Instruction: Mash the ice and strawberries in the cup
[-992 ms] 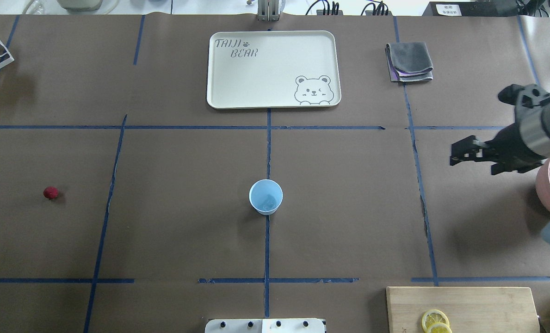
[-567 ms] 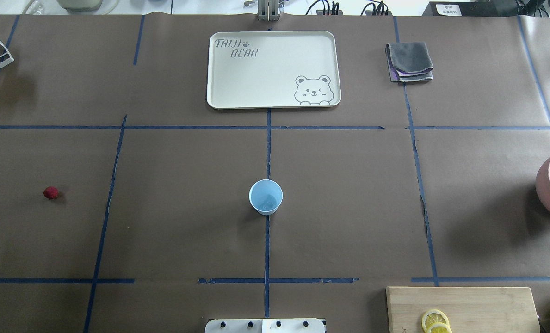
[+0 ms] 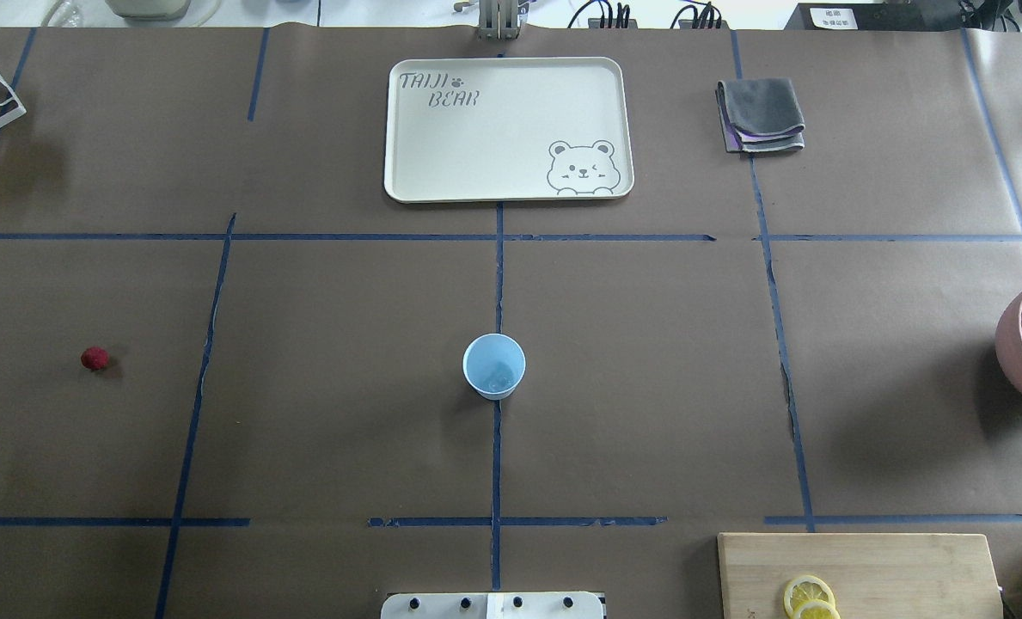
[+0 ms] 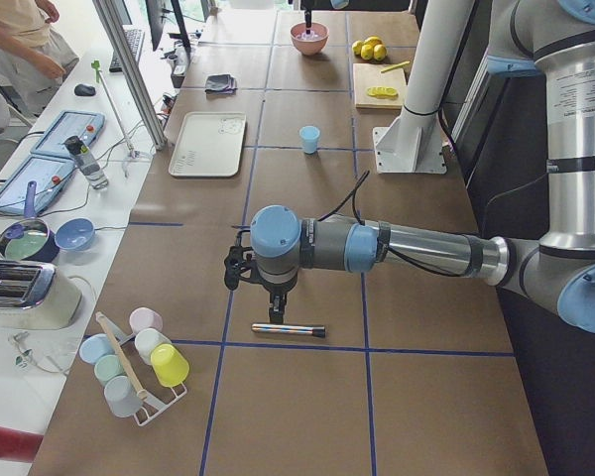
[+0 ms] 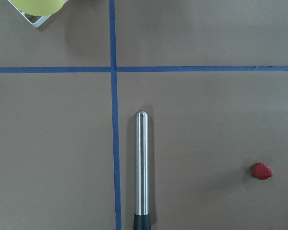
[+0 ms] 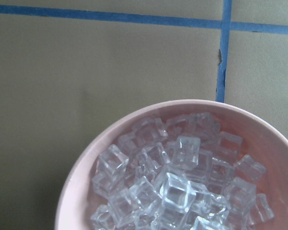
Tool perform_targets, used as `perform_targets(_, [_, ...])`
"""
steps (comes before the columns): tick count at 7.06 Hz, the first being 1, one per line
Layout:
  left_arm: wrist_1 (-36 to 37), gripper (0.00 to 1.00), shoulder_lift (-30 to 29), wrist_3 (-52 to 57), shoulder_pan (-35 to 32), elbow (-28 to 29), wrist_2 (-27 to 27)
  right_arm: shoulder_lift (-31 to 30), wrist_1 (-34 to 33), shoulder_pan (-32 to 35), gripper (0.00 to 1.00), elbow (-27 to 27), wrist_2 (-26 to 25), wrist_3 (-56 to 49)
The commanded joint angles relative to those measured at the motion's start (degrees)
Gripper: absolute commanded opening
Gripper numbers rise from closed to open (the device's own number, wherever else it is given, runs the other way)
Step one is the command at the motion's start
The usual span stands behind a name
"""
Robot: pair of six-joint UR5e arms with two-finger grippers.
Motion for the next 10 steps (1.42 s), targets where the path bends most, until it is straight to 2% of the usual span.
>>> perform_targets(1, [0.01, 1.0, 0.0, -0.04, 0.01, 0.0, -0.01, 0.38, 3.87, -0.07, 0.85, -2.78, -0.13, 0.19])
perform_targets(2, [0.01, 1.0, 0.0, 0.05, 0.01, 0.0, -0.01, 0.47, 3.87, -0.07, 0.82, -2.87, -0.22, 0.1])
perform_targets(10, [-0.08, 1.0, 0.44, 0.05, 0.01, 0.0, -0.01, 1.61, 5.19, -0.34, 0.82, -4.01, -0.13, 0.1])
